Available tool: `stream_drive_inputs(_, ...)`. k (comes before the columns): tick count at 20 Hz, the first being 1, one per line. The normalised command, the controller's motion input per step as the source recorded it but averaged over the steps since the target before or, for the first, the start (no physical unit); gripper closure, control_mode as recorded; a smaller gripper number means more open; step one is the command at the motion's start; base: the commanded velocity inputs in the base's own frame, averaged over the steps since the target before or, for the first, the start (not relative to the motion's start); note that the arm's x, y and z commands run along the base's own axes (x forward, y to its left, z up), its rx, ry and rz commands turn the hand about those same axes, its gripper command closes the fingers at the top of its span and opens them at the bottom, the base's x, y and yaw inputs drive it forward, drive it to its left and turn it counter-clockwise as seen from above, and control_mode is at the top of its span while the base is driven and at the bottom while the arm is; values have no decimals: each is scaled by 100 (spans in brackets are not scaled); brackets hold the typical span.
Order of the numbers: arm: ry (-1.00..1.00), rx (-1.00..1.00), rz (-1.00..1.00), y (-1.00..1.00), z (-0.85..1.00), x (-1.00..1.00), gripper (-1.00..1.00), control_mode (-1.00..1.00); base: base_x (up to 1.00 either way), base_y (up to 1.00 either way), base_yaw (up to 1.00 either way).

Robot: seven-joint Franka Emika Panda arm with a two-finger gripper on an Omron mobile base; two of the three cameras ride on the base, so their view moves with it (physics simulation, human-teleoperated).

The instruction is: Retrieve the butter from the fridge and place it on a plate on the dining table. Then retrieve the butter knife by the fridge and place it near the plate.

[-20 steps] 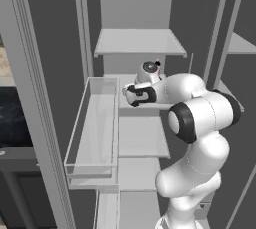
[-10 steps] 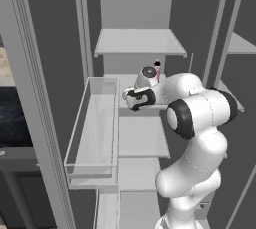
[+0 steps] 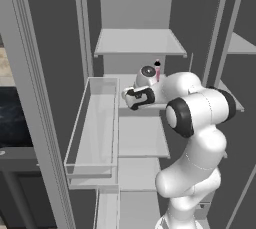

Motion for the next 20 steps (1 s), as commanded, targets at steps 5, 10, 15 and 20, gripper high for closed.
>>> stream_drive_inputs(5, 0, 0, 0, 0, -5, 1, 100, -100, 0, 0, 0)
stream_drive_inputs(10, 0, 0, 0, 0, 0, -6, 100, -100, 0, 0, 0)
stream_drive_inputs(15, -1, 1, 0, -12, 8, -75, 100, -100, 0, 0, 0)
stream_drive_inputs(20, 0, 2, 0, -16, 27, -94, 100, -100, 0, 0, 0)
